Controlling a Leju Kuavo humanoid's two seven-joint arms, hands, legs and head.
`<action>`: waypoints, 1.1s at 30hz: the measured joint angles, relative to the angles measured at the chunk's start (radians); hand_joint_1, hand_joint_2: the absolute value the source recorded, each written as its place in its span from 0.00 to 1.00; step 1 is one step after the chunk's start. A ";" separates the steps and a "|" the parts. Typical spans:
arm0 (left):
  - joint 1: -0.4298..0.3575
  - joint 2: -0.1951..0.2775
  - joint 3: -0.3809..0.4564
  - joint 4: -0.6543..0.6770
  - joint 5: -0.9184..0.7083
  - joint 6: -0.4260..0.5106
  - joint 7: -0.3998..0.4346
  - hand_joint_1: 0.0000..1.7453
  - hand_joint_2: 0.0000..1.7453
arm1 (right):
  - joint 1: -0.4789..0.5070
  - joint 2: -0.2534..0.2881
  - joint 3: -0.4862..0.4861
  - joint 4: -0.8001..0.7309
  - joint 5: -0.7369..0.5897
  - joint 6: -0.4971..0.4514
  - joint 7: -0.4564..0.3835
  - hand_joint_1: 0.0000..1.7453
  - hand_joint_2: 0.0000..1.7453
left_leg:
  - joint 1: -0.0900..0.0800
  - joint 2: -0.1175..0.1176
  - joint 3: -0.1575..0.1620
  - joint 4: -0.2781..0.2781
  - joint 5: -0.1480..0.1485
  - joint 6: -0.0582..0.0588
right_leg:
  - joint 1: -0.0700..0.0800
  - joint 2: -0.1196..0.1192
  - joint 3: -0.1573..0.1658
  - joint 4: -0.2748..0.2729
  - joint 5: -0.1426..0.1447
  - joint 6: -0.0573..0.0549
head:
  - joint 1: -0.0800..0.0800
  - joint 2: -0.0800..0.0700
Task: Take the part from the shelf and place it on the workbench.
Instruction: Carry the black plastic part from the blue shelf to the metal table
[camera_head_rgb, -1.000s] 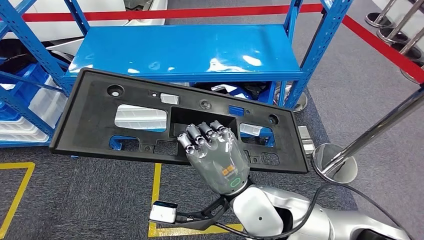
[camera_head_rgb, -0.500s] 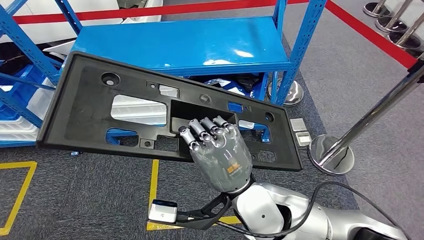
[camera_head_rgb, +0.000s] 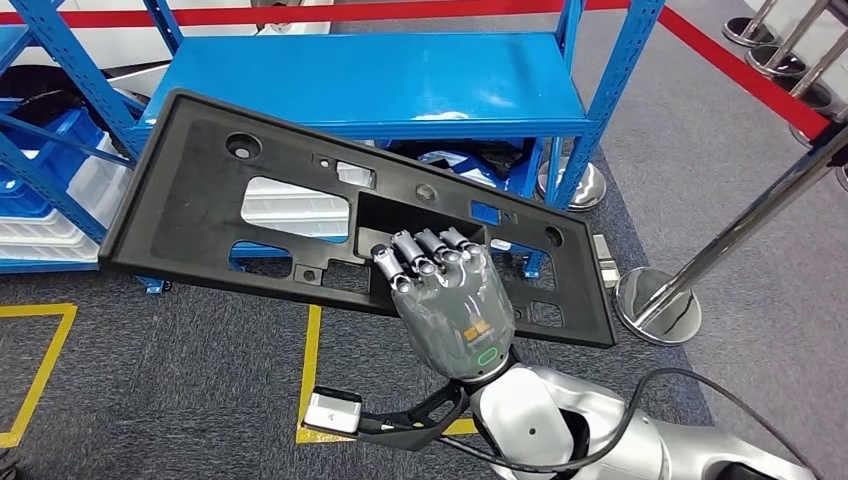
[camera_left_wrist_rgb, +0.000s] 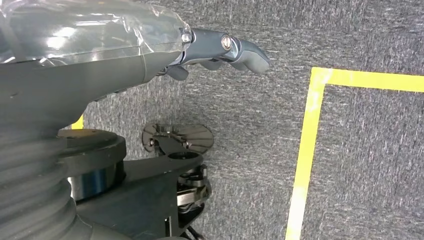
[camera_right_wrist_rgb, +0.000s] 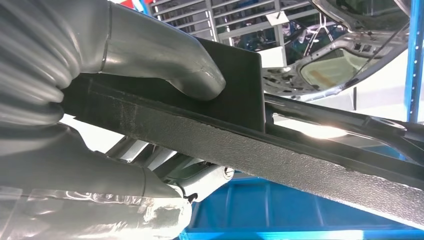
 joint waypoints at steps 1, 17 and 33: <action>0.000 0.000 0.000 0.000 0.000 0.000 0.000 0.00 1.00 | 0.000 0.000 -0.001 0.000 0.000 0.000 0.001 1.00 1.00 | 0.000 -0.001 -0.009 0.010 -0.001 -0.005 | 0.000 0.000 0.034 -0.059 0.015 0.000 | 0.002 0.000; 0.000 0.000 0.000 0.000 -0.008 0.000 0.010 0.00 1.00 | 0.003 -0.001 -0.008 -0.003 0.000 0.029 0.015 1.00 1.00 | -0.001 -0.009 0.047 0.060 -0.064 -0.039 | 0.005 -0.002 -0.009 -0.120 0.079 -0.042 | -0.021 0.000; 0.000 0.000 0.001 0.000 -0.006 -0.001 0.012 0.00 1.00 | 0.004 -0.007 -0.017 -0.003 0.000 0.039 0.018 1.00 1.00 | -0.006 -0.016 0.000 0.020 -0.017 -0.009 | 0.005 0.014 0.027 -0.099 0.036 -0.016 | 0.002 0.000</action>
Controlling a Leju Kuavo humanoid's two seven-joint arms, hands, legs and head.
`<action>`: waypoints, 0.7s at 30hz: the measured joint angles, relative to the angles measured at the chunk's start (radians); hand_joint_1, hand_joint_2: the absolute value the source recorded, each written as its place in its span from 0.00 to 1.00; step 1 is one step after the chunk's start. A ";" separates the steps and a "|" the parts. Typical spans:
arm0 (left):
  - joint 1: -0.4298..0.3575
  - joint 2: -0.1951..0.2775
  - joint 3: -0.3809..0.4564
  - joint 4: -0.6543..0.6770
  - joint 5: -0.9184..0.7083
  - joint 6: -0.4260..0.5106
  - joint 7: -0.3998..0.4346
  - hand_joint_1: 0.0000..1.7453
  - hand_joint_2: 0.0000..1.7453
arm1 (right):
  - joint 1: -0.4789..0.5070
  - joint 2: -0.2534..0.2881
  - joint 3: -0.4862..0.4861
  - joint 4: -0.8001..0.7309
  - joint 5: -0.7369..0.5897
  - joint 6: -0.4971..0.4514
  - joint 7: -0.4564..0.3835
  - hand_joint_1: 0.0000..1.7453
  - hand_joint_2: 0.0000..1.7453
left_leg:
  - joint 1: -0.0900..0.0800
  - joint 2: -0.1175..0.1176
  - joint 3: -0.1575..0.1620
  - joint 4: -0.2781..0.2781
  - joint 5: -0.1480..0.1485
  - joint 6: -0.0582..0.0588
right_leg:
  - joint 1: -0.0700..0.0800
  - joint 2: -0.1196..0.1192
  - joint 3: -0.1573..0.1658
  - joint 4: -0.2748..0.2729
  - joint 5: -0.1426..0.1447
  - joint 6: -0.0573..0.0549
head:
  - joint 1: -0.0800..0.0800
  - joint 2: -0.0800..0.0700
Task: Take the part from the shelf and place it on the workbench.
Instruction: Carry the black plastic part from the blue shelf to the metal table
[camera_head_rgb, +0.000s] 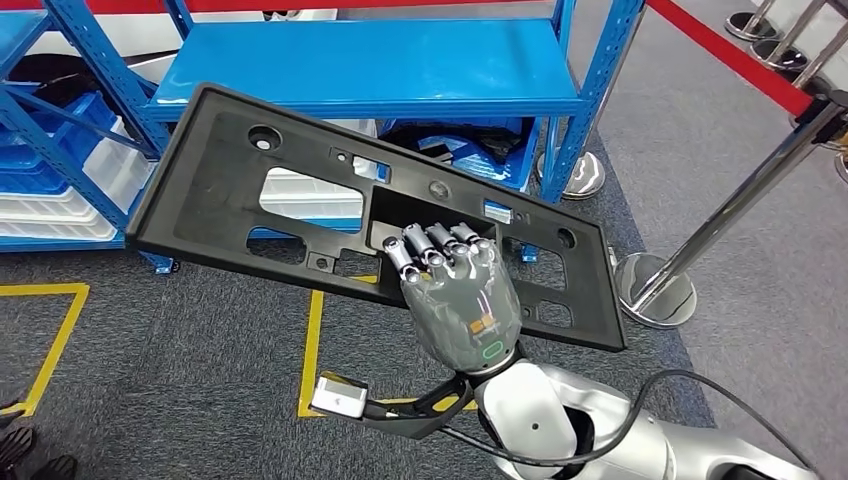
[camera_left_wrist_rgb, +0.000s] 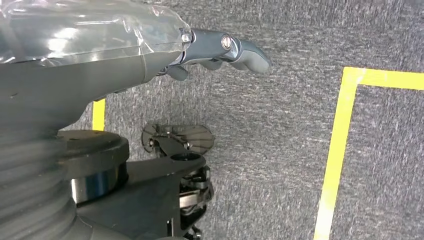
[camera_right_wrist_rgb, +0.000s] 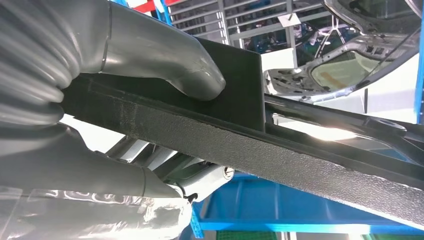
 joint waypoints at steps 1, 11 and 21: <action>0.000 0.000 0.000 0.000 0.000 0.000 -0.001 0.00 1.00 | 0.001 -0.001 0.000 0.000 0.000 0.000 0.001 1.00 1.00 | -0.001 -0.002 -0.007 0.005 0.002 -0.006 | 0.002 0.003 0.003 -0.014 -0.003 -0.003 | -0.002 0.000; 0.003 0.000 0.000 0.000 0.001 0.002 -0.003 0.00 1.00 | 0.005 -0.004 0.000 0.000 0.000 0.000 0.005 1.00 1.00 | 0.009 -0.003 -0.106 0.260 -0.115 -0.049 | -0.002 -0.040 -0.012 -0.024 0.018 -0.037 | -0.025 0.000; 0.001 0.000 0.000 0.000 0.007 0.002 -0.007 0.00 1.00 | 0.003 -0.004 -0.001 0.000 0.000 0.000 0.004 1.00 1.00 | 0.003 0.012 0.015 -0.026 0.009 0.006 | 0.003 -0.059 -0.029 0.012 -0.011 0.000 | -0.023 0.000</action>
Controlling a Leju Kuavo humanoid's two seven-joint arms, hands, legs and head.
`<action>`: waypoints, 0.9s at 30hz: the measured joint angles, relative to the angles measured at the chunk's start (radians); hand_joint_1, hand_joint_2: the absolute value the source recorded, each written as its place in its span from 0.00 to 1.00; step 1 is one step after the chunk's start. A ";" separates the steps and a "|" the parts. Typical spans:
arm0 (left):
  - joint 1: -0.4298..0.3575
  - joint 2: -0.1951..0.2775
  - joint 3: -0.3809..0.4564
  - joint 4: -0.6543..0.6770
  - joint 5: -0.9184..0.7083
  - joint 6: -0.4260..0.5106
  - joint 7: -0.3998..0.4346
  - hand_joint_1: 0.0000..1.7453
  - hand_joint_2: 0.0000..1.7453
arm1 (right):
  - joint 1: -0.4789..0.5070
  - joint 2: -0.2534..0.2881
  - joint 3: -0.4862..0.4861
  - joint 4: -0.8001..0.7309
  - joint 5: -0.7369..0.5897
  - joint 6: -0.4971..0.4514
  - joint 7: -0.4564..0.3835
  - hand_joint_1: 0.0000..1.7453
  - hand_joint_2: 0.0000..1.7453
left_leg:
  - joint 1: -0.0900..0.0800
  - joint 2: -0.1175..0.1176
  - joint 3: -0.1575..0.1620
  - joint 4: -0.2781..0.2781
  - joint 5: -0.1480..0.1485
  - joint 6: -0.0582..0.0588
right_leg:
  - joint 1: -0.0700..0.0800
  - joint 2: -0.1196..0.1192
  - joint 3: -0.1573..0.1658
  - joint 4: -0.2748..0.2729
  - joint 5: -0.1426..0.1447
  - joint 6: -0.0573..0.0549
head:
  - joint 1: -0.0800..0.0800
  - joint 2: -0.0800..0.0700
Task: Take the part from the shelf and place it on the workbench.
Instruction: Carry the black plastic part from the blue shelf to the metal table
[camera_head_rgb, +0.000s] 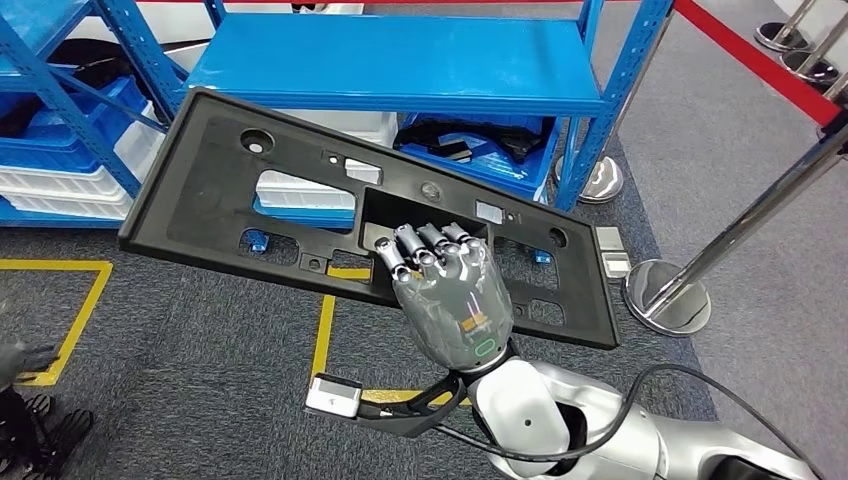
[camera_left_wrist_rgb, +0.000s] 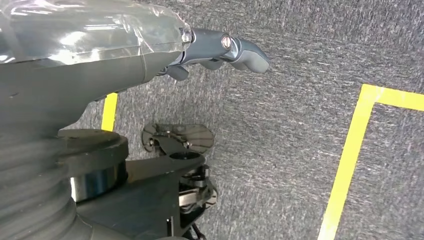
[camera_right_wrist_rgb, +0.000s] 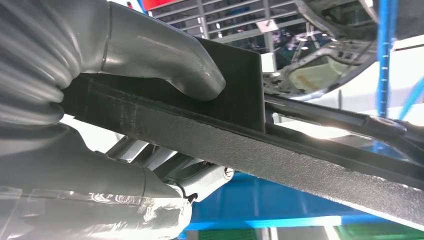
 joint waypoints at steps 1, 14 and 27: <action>0.000 0.000 0.000 0.000 0.000 0.000 -0.001 0.00 1.00 | 0.000 0.000 0.000 0.000 0.000 0.000 -0.001 1.00 1.00 | 0.001 -0.003 -0.003 -0.002 0.004 0.005 | -0.001 0.013 -0.022 0.052 -0.034 0.001 | 0.003 0.000; 0.001 0.001 0.001 0.000 0.001 0.001 -0.004 0.00 1.00 | -0.005 0.000 0.000 0.007 0.000 0.002 -0.007 1.00 1.00 | -0.004 -0.079 -0.054 0.046 0.006 -0.029 | -0.003 0.069 0.036 -0.038 0.016 -0.029 | 0.008 0.000; 0.000 0.002 0.001 0.001 -0.004 0.000 -0.004 0.00 1.00 | -0.005 0.001 0.000 0.008 0.000 0.002 -0.007 1.00 1.00 | -0.008 0.032 -0.029 0.022 0.005 -0.028 | 0.002 -0.040 0.036 -0.042 0.020 -0.020 | -0.008 0.000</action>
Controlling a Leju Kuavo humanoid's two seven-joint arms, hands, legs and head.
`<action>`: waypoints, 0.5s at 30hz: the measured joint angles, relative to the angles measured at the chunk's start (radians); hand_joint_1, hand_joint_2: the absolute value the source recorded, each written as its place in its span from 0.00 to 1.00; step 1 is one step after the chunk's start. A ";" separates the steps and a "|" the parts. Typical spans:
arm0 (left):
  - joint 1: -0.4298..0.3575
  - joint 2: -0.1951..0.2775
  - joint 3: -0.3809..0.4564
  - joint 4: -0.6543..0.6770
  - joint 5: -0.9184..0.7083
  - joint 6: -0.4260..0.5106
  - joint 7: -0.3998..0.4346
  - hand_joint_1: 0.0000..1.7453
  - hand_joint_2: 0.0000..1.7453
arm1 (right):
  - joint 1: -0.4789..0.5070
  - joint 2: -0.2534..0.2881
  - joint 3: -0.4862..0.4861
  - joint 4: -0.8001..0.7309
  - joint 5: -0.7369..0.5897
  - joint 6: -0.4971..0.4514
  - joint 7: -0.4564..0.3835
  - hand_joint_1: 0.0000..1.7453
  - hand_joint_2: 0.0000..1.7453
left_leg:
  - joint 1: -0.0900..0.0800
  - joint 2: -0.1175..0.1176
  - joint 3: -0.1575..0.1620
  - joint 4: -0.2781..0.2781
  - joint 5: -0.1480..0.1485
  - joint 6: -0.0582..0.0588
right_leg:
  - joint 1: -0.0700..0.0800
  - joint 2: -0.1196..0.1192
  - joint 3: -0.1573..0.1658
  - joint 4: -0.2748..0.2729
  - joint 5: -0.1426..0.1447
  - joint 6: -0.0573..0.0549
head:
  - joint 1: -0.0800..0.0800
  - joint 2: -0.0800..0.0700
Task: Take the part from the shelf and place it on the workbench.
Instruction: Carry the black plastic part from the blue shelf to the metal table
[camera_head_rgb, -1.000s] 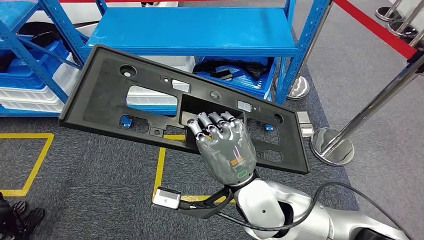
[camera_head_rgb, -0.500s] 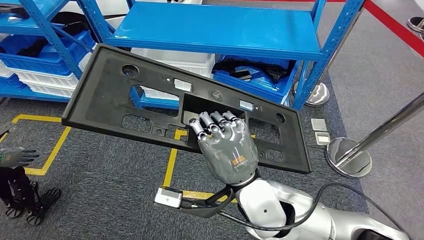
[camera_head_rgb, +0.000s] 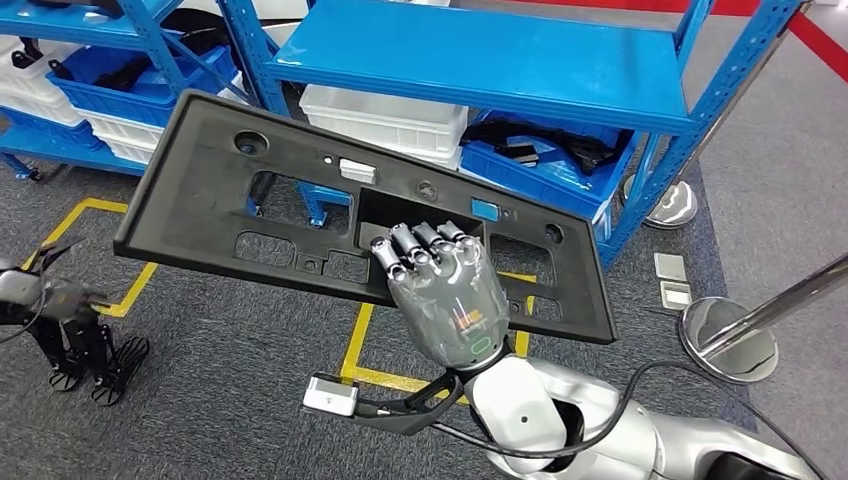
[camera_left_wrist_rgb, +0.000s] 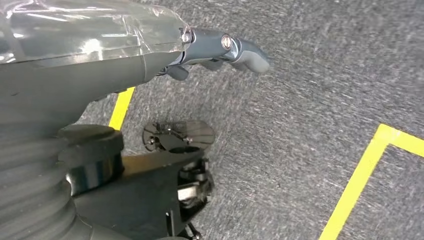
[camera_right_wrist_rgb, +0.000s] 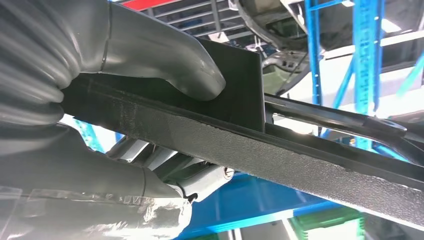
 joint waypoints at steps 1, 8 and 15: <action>0.000 0.000 0.000 0.000 -0.001 0.000 0.000 0.00 1.00 | 0.000 0.000 0.000 0.000 0.000 0.000 0.000 1.00 1.00 | 0.002 -0.009 -0.001 -0.003 0.003 0.007 | 0.000 -0.005 0.001 -0.003 0.000 0.005 | 0.000 0.000; -0.001 -0.001 0.000 0.001 -0.004 0.000 0.001 0.00 1.00 | 0.008 -0.001 0.000 0.000 0.000 0.004 0.002 1.00 1.00 | 0.006 -0.065 -0.004 -0.015 0.019 0.034 | -0.003 0.082 -0.115 0.276 -0.134 0.016 | 0.014 0.000; -0.002 -0.001 0.000 0.002 -0.004 0.000 0.002 0.00 1.00 | 0.014 -0.003 -0.001 0.000 0.000 0.007 0.004 1.00 1.00 | 0.007 -0.133 -0.027 0.014 0.017 0.010 | -0.003 0.144 -0.005 0.016 -0.012 -0.001 | 0.016 0.000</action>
